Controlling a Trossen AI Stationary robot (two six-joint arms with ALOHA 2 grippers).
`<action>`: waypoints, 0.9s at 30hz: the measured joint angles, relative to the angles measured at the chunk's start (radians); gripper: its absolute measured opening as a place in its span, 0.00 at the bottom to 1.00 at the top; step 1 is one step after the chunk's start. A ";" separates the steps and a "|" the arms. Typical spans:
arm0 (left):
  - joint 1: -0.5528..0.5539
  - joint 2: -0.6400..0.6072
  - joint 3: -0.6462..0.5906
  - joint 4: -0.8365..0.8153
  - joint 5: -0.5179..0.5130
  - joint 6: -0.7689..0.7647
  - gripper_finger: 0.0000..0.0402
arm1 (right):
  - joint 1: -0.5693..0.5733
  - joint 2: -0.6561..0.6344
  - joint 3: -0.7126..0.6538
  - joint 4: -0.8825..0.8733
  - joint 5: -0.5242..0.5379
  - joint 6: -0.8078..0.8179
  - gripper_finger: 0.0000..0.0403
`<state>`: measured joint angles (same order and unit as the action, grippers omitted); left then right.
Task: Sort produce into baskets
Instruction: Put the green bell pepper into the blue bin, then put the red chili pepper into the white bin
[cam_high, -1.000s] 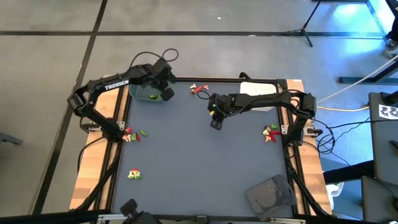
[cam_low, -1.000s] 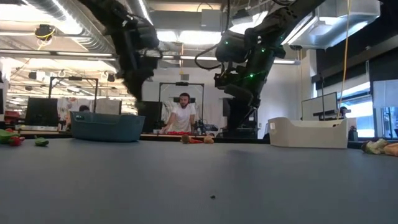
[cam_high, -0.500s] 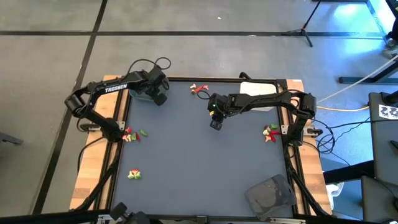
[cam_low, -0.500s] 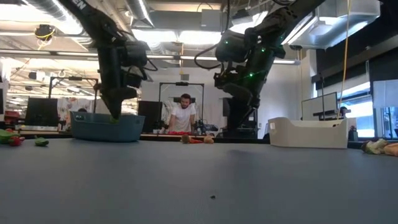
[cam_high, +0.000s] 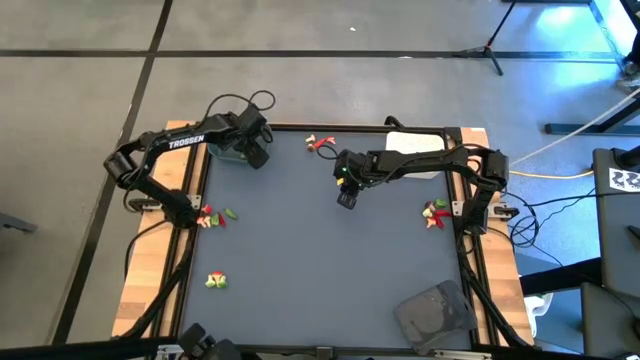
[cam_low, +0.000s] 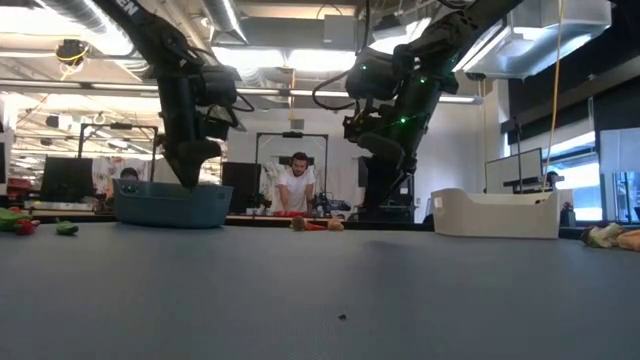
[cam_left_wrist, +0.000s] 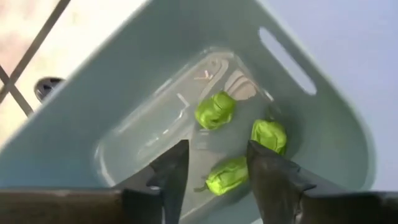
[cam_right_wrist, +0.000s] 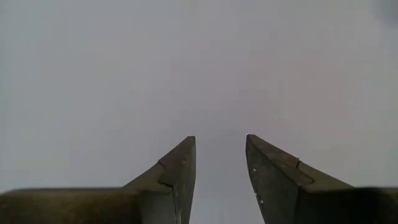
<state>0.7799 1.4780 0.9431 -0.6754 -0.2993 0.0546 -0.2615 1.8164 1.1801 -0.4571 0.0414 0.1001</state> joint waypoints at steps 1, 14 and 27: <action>0.000 0.000 0.009 -0.002 0.000 0.005 0.41 | 0.000 0.000 0.000 -0.003 0.000 0.000 0.35; -0.103 0.000 0.171 0.056 0.008 0.076 0.45 | 0.007 0.000 0.000 -0.006 -0.041 0.007 0.35; -0.162 0.093 0.158 0.402 0.240 0.067 0.45 | 0.007 0.000 0.001 0.055 -0.026 0.003 0.35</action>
<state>0.6180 1.5715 1.1008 -0.2733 -0.0588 0.1211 -0.2547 1.8164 1.1812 -0.4020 0.0151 0.1032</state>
